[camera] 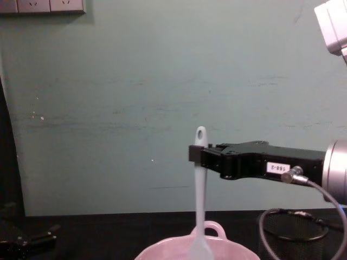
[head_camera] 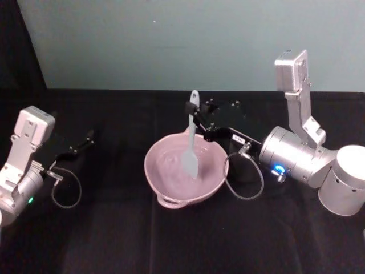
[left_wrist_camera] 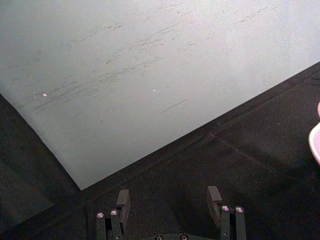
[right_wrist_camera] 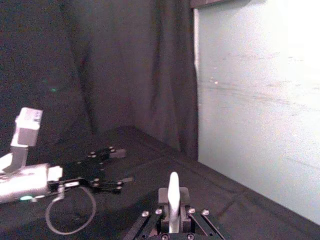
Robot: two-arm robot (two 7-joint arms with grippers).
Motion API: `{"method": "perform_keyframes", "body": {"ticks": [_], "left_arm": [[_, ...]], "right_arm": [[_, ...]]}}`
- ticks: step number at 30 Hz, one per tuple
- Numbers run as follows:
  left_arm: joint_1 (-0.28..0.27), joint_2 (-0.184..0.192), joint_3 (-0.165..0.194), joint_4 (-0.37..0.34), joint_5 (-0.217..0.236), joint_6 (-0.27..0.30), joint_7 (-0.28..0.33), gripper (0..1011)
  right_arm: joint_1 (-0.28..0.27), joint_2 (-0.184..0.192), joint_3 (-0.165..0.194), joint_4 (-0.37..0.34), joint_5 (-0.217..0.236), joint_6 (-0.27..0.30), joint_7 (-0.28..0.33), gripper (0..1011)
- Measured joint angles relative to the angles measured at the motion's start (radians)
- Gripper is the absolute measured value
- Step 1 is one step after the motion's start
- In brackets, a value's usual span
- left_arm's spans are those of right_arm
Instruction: Use the one hand to pick up the spoon and stir the clear water in the bowl.
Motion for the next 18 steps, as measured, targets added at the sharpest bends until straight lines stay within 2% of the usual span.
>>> {"method": "perform_keyframes", "body": {"ticks": [9,18], "left_arm": [[0.0,0.0,0.0,0.0,0.0,0.0,0.0,1011],[0.0,0.0,0.0,0.0,0.0,0.0,0.0,1011]], "right_arm": [[0.024,-0.031,-0.047,0.029,0.02,0.014,0.01,126],[0.081,-0.093,-0.071,0.13,0.012,-0.023,-0.001,126]]}}
